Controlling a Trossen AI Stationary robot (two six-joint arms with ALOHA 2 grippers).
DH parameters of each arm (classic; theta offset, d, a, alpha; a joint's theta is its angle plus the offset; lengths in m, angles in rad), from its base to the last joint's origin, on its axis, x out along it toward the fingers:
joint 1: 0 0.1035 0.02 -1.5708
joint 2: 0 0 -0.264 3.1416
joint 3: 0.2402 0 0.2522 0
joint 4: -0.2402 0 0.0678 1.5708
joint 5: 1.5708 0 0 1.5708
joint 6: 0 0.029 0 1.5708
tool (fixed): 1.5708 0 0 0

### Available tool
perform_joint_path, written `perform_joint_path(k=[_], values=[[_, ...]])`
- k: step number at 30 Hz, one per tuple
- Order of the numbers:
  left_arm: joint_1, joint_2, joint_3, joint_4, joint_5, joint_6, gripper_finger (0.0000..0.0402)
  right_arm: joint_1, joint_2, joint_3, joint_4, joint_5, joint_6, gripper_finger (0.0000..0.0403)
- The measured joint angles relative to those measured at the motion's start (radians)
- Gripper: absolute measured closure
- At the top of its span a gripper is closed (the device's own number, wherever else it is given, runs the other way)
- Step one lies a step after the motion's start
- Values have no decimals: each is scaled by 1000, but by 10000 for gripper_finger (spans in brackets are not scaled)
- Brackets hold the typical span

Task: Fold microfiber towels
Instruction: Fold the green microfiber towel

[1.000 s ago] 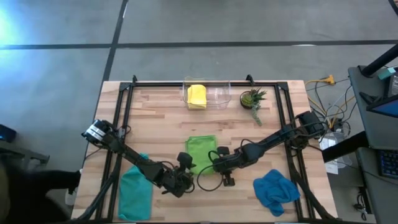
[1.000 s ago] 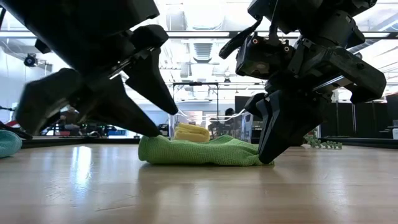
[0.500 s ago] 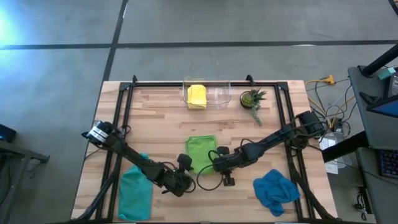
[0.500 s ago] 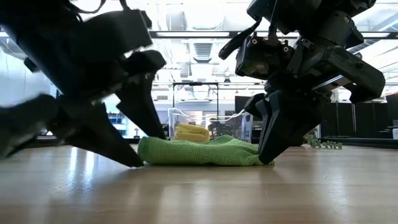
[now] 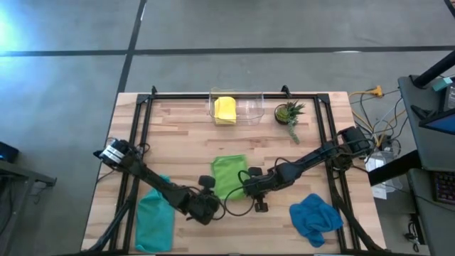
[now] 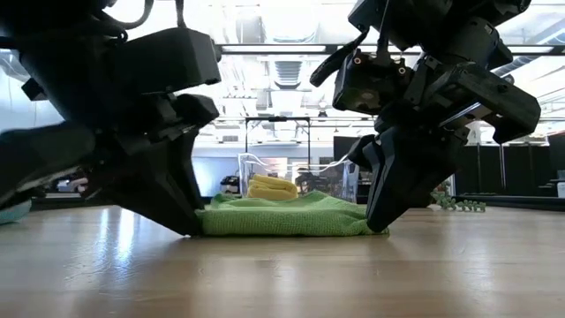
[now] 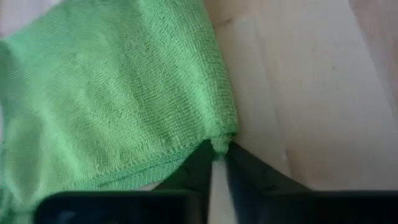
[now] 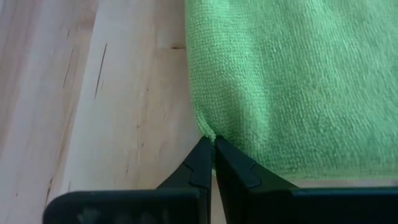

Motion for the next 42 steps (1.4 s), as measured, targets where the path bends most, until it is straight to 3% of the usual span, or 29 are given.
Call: perform_joint_path(k=[8, 25, 30, 37, 42], values=[[1, -26, -5, -6, 40, -105, 399, 1, -37, -4, -18, -29, 32, 394], [0, -43, -9, 57, 69, -157, 394, 1, -54, 79, -115, -44, 26, 394], [-1, -43, -9, 98, 116, -133, 334, 1, -54, 74, -115, -44, 26, 394], [-2, -44, 1, 102, 107, -135, 218, 1, -55, 74, -113, -41, 26, 394], [-1, -44, 9, 105, 87, -158, 165, 1, -56, 74, -114, -41, 26, 394]])
